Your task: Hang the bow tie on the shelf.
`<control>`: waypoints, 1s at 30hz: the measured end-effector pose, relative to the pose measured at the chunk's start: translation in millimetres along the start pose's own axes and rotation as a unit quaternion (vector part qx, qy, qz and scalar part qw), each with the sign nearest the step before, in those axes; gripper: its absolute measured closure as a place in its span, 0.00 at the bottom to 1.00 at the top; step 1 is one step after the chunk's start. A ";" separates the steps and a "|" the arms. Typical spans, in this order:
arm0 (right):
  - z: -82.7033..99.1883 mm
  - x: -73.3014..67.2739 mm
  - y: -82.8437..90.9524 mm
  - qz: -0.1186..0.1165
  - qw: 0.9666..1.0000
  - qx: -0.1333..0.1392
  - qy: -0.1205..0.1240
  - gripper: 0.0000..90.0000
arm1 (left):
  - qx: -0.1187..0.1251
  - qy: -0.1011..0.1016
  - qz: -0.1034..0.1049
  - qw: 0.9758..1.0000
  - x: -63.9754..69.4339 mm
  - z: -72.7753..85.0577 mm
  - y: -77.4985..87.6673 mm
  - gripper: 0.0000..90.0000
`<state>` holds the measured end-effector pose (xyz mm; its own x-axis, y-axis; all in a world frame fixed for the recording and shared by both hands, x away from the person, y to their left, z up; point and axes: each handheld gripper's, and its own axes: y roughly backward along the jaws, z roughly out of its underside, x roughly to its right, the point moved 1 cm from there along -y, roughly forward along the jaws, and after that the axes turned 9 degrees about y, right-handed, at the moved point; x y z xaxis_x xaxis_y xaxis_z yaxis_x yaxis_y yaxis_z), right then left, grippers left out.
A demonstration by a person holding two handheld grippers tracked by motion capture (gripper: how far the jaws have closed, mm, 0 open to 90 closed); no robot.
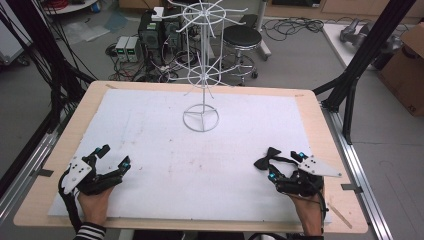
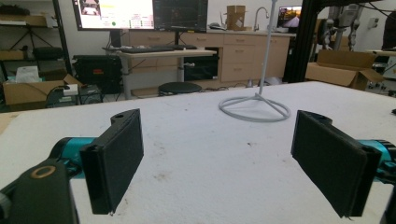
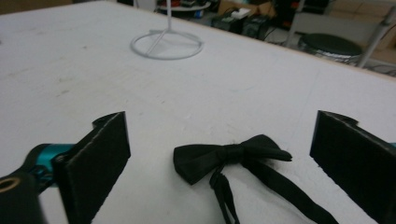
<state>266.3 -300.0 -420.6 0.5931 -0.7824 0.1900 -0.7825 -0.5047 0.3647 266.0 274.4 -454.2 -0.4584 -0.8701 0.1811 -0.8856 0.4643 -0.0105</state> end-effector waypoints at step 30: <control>-15.0 24.3 -29.8 -0.105 0.971 -0.212 0.029 0.40 | 0.001 0.002 0.001 1.000 -0.8 -0.2 0.4 0.19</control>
<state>306.8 -298.5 -413.2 0.7507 -0.6502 0.1169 -0.5018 -0.4461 0.7411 266.1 275.3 -454.1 -0.4595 -0.8687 0.1850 -0.8850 0.4655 -0.0122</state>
